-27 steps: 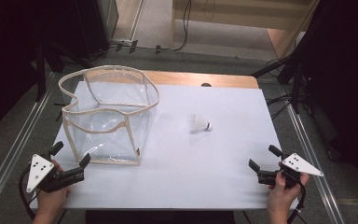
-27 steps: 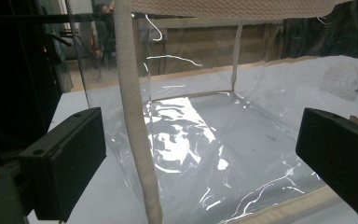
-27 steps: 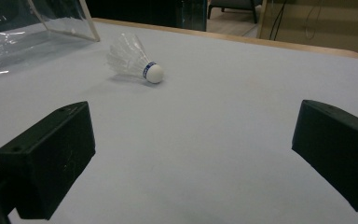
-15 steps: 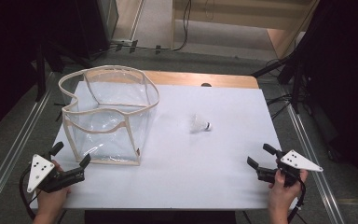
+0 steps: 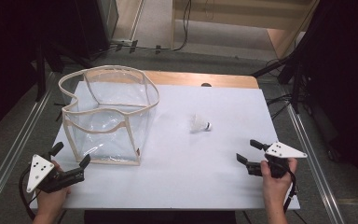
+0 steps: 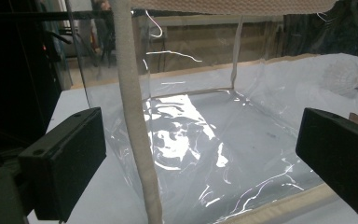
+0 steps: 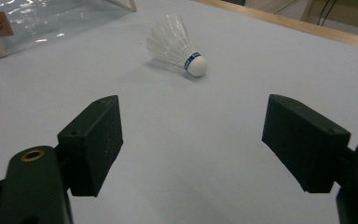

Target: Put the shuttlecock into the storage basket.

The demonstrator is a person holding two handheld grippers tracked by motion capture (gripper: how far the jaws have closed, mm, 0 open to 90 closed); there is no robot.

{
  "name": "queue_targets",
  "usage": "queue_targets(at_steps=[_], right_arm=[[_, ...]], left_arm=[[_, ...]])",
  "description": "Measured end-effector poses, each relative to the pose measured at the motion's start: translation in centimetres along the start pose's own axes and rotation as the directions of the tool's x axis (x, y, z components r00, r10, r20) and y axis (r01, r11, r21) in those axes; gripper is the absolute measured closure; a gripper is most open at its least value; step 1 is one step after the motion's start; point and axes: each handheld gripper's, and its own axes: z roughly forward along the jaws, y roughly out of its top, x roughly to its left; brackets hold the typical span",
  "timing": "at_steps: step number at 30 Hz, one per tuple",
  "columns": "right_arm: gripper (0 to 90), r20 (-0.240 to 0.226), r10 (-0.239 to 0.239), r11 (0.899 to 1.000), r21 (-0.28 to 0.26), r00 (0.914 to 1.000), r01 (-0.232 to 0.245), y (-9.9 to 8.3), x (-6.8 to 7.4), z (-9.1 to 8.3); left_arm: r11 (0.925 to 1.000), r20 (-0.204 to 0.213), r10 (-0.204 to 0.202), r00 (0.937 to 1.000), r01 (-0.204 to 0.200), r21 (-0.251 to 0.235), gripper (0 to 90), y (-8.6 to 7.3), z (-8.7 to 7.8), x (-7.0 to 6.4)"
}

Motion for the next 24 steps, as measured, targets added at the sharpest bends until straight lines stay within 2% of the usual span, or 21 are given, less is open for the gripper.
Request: queue_targets(at_steps=[1,5,7,10,17,19,20,23,24], right_arm=[[18.4,0.0,0.0,1.0,0.0,1.0,0.0,0.0,0.0,0.0],[19.3,-0.051,-0.012,1.0,0.005,0.9987,0.012,1.2,-0.1,1.1],[19.2,-0.056,-0.014,1.0,0.005,0.9983,0.014,1.5,-0.1,1.3],[19.1,-0.042,-0.057,0.998,0.023,0.9975,0.058,2.7,0.0,2.0],[19.0,-0.056,-0.083,0.995,0.04,0.9949,0.086,4.4,-0.3,3.3],[17.8,-0.067,-0.096,0.994,0.045,0.9931,0.099,5.0,-0.4,3.7],[17.2,-0.089,-0.105,0.993,0.049,0.9905,0.11,5.5,-0.5,4.1],[16.9,-0.094,-0.108,0.992,0.06,0.9897,0.114,5.9,-0.5,4.6],[17.0,-0.122,-0.12,0.989,0.076,0.9853,0.129,6.3,-0.7,5.1]], left_arm=[[1.0,0.0,0.0,1.0,0.0,0.0,2.3,0.0,0.0,0.0],[1.0,-0.001,0.003,1.0,-0.003,-0.001,2.3,0.0,0.0,0.0],[1.0,0.0,0.002,1.0,-0.002,-0.001,2.3,0.0,0.0,0.0],[1.0,-0.001,0.001,1.0,-0.001,-0.002,2.3,0.0,0.0,0.0],[1.0,-0.001,0.001,1.0,-0.001,-0.002,2.3,0.0,0.0,0.0],[1.0,0.0,0.001,1.0,-0.001,-0.002,2.3,0.0,0.0,0.0],[1.0,0.0,0.001,1.0,-0.001,-0.002,2.3,0.0,0.0,0.0],[1.0,0.0,0.001,1.0,-0.001,-0.002,2.3,0.0,0.0,0.0],[1.0,0.0,0.002,1.0,-0.002,-0.002,2.3,0.0,0.0,0.0]])
